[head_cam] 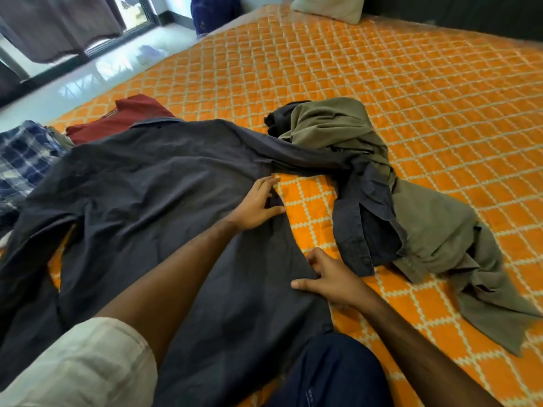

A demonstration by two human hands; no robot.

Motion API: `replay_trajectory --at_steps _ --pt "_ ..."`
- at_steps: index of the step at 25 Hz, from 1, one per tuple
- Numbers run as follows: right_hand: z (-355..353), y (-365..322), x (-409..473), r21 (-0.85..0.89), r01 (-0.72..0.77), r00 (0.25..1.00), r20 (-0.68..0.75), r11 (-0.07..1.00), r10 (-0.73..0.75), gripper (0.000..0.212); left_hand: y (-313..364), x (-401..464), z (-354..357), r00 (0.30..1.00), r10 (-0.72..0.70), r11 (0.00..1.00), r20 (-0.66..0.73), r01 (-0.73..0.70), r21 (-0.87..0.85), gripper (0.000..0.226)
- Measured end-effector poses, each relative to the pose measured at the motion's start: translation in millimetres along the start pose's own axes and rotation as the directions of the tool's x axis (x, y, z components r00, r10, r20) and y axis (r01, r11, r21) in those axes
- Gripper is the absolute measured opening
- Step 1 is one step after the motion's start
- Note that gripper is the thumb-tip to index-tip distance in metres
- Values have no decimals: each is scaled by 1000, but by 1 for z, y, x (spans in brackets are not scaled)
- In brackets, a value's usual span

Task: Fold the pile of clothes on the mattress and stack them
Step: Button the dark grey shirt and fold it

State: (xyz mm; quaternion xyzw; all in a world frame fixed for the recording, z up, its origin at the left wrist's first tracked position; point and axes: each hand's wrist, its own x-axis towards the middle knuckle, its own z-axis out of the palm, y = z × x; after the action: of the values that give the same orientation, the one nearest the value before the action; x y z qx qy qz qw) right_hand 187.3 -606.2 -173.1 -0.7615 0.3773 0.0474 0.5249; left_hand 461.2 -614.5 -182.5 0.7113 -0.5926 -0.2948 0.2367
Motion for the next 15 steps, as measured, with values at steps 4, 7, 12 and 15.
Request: replay_trajectory --at_steps 4,7,12,15 --pt "3 -13 -8 -164 -82 996 32 983 89 40 5 -58 21 969 128 898 209 -203 390 80" --pt "14 -20 -22 -61 -121 991 55 991 124 45 19 -79 19 946 42 856 323 -200 477 85" --pt "15 -41 -31 271 -224 966 189 936 176 36 27 -81 0 962 0 880 273 -129 457 87" --pt "28 -45 -33 144 -218 975 4 965 220 45 20 -73 -6 987 -32 900 160 -42 434 80"
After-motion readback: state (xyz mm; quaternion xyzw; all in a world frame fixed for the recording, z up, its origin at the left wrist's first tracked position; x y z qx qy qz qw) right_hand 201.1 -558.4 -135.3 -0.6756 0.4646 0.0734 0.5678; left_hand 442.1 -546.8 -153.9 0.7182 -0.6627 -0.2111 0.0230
